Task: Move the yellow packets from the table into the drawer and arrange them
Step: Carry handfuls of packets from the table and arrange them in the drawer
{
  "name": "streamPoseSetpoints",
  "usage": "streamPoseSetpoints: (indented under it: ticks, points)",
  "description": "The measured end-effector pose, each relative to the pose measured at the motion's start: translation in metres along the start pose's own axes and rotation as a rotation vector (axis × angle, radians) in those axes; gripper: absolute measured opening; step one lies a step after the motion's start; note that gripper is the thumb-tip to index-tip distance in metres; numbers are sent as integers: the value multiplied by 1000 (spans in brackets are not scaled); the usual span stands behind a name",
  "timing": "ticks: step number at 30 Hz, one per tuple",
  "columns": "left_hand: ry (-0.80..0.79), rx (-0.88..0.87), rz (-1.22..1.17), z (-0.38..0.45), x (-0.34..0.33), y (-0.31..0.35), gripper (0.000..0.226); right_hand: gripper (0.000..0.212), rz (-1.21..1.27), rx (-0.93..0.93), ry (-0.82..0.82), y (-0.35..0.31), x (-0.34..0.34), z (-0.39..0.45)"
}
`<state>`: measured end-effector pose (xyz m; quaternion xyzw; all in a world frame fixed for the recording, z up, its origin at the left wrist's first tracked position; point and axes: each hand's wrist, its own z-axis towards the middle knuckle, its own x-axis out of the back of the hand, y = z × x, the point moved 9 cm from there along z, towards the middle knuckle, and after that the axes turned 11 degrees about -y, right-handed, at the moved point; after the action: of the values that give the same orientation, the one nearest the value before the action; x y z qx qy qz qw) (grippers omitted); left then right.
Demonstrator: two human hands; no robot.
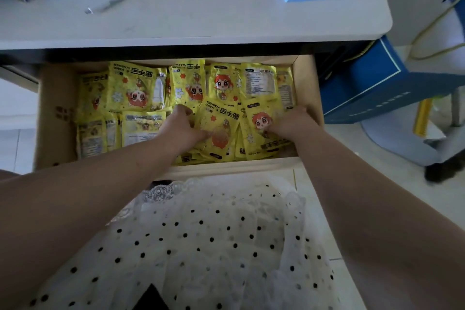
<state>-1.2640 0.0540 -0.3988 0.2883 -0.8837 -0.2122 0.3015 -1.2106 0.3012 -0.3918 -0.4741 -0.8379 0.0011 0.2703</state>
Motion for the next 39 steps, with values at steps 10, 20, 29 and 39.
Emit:
streamPoseSetpoints:
  ticks: [10,20,29,39]
  points:
    - [-163,-862,1391,-27,-41,51,58,52,-709,426,90,-52,-20,-18]
    - [-11,-811,1662,-21,-58,50,60,46,-796,273,28,-33,-23,-5]
    - [-182,-790,1499,-22,-47,55,54,40,-733,172,-2,-22,-20,1]
    - [-175,-584,798,-9,-20,81,35,30,-441,343,340,-43,10,-16]
